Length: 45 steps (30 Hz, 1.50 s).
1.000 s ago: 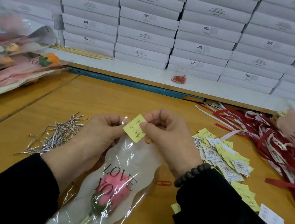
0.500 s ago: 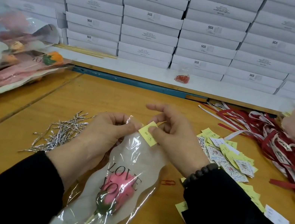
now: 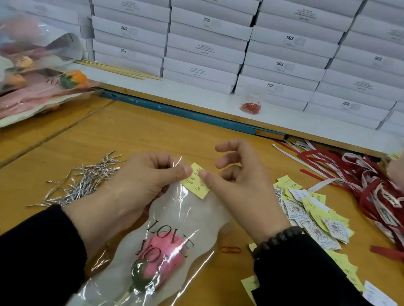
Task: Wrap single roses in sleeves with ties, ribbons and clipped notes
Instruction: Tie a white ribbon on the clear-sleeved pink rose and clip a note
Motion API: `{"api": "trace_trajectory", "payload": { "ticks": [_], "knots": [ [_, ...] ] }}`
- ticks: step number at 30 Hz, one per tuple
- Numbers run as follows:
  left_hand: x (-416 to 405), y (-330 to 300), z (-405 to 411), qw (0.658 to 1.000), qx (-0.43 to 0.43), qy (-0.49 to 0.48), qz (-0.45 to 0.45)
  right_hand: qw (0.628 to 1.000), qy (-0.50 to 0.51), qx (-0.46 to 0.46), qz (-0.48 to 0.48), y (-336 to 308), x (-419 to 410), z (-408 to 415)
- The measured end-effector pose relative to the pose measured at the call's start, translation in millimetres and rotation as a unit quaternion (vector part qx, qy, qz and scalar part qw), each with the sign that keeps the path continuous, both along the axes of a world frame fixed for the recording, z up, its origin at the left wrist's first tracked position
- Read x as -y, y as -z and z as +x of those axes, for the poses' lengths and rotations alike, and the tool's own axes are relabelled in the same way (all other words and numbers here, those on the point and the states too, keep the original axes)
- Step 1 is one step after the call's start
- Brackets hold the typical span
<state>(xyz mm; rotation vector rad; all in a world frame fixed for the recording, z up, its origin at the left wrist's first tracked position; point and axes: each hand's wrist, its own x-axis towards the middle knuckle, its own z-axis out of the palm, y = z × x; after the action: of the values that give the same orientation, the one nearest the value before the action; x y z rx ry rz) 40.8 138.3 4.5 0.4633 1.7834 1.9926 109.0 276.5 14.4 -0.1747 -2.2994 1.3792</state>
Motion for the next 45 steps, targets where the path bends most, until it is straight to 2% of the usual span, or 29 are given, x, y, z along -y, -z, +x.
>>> {"api": "trace_trajectory", "payload": {
  "ticks": [2,6,10,12,16,21,27,30,38,45],
  "knots": [
    [0,0,-1,1.0,0.009,-0.013,0.012,0.998,0.027,0.036,0.031,-2,-2,1],
    [0,0,-1,0.999,0.022,-0.018,0.022,0.992,0.006,0.107,0.066,-1,-1,2],
    [-1,0,1,0.999,0.022,-0.019,0.023,0.992,0.007,0.103,0.068,1,0,2],
    [-1,0,1,1.0,0.021,-0.014,0.017,0.995,0.009,0.09,0.043,1,0,2],
    [-1,1,0,1.0,0.008,-0.008,0.005,0.995,-0.006,0.059,-0.076,-1,1,4],
    [-1,2,0,0.999,-0.013,0.025,-0.015,0.992,0.007,0.019,-0.127,-2,0,5],
    [1,1,1,0.999,-0.015,0.034,-0.021,0.999,0.039,-0.002,-0.034,4,1,0],
    [0,0,2,0.999,-0.017,0.023,-0.03,0.998,0.058,-0.01,-0.019,5,1,0],
    [-2,1,3,0.999,-0.022,0.031,-0.034,0.996,0.048,-0.018,0.07,10,9,-5],
    [-2,1,4,0.999,-0.03,0.023,-0.039,0.994,0.066,-0.012,0.087,10,4,-5]
  ]
}}
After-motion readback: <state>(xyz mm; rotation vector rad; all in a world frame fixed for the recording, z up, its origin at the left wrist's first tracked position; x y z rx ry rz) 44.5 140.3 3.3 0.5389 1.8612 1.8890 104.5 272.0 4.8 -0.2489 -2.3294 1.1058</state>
